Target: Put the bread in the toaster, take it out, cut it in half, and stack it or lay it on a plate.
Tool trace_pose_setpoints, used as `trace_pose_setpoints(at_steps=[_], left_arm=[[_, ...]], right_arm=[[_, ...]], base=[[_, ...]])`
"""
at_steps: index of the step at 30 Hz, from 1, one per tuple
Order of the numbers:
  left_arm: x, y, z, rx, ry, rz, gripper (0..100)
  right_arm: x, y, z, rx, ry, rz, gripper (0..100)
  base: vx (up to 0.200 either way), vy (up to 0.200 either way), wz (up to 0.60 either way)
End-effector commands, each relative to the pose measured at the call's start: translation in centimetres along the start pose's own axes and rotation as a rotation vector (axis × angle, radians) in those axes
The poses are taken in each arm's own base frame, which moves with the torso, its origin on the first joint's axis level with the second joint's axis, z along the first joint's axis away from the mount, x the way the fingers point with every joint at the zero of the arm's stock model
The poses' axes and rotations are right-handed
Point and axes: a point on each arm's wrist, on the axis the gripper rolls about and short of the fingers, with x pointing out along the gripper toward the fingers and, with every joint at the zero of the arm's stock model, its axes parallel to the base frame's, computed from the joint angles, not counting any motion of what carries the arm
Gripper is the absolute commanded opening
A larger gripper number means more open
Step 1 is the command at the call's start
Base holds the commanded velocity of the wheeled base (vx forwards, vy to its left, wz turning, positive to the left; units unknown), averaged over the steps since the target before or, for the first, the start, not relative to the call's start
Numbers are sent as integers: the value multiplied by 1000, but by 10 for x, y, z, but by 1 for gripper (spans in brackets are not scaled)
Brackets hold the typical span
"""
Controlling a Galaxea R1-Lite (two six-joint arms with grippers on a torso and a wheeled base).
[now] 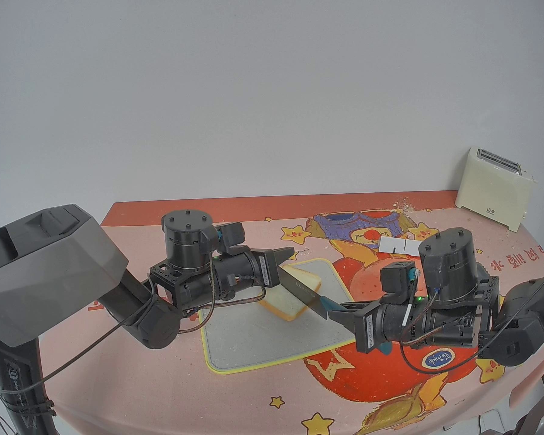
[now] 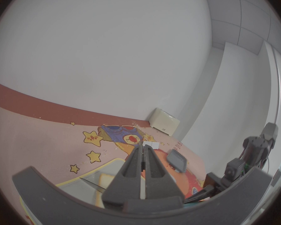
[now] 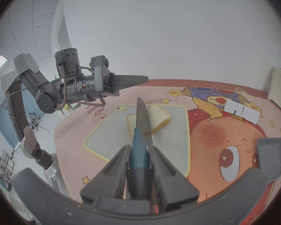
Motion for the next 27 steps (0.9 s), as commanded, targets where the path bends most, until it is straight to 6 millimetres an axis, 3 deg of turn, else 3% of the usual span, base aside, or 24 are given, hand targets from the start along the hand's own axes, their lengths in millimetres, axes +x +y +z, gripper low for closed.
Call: trace_pose_setpoints(at_steps=[1, 7, 15, 27], left_arm=[[3, 3, -7, -5, 18, 5, 0], [7, 2, -12, -6, 31, 0, 0], [4, -5, -1, 18, -52, -41, 0], [4, 4, -18, 3, -4, -15, 0]], right_arm=[[1, 0, 1, 2, -2, 0, 0], [1, -1, 3, 30, -4, -5, 0], [2, -1, 4, 41, -6, -1, 0], [5, -1, 4, 59, -2, -2, 0]], base=[[0, 0, 0], [0, 0, 0], [0, 0, 0], [0, 0, 0]])
